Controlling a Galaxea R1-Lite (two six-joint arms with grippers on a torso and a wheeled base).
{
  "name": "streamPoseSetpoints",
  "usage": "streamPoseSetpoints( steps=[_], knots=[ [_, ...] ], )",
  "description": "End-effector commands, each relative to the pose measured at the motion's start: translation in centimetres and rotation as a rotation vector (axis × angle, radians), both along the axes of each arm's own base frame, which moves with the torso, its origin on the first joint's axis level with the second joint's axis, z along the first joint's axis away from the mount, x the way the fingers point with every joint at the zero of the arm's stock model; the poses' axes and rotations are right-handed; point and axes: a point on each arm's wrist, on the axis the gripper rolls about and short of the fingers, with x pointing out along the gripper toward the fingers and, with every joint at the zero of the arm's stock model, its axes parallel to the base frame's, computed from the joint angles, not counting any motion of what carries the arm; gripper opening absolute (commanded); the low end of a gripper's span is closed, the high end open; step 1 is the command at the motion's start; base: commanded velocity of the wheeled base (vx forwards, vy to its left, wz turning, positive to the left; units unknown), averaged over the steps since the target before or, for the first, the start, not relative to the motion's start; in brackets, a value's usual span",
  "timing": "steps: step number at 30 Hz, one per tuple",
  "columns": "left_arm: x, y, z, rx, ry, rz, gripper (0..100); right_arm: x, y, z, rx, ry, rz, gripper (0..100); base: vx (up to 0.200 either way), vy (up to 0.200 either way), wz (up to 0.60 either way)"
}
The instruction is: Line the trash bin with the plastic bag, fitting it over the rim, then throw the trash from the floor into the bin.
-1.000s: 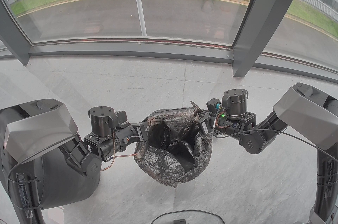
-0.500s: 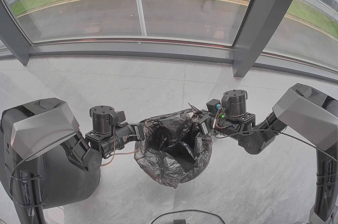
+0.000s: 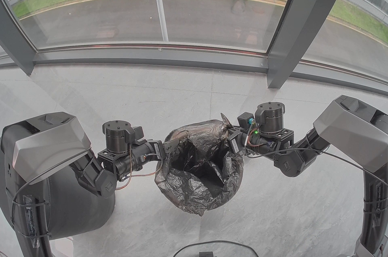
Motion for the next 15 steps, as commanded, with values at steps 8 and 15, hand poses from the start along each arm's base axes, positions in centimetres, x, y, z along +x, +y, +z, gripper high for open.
streamPoseSetpoints(
  steps=[8, 15],
  knots=[
    [-0.5, 0.8, 0.7, 0.033, -0.036, 0.03, 100, 0.0, 0.0, 0.0, 0.0, -0.001, 0.0, 0, 0.0, 0.0, 0.0],
    [0.2, 2.1, 0.1, 0.093, -0.059, 0.1, 100, 0.0, 0.0, -0.1, 0.0, 0.003, 0.001, 0, 0.0, 0.0, 0.0]
  ],
)
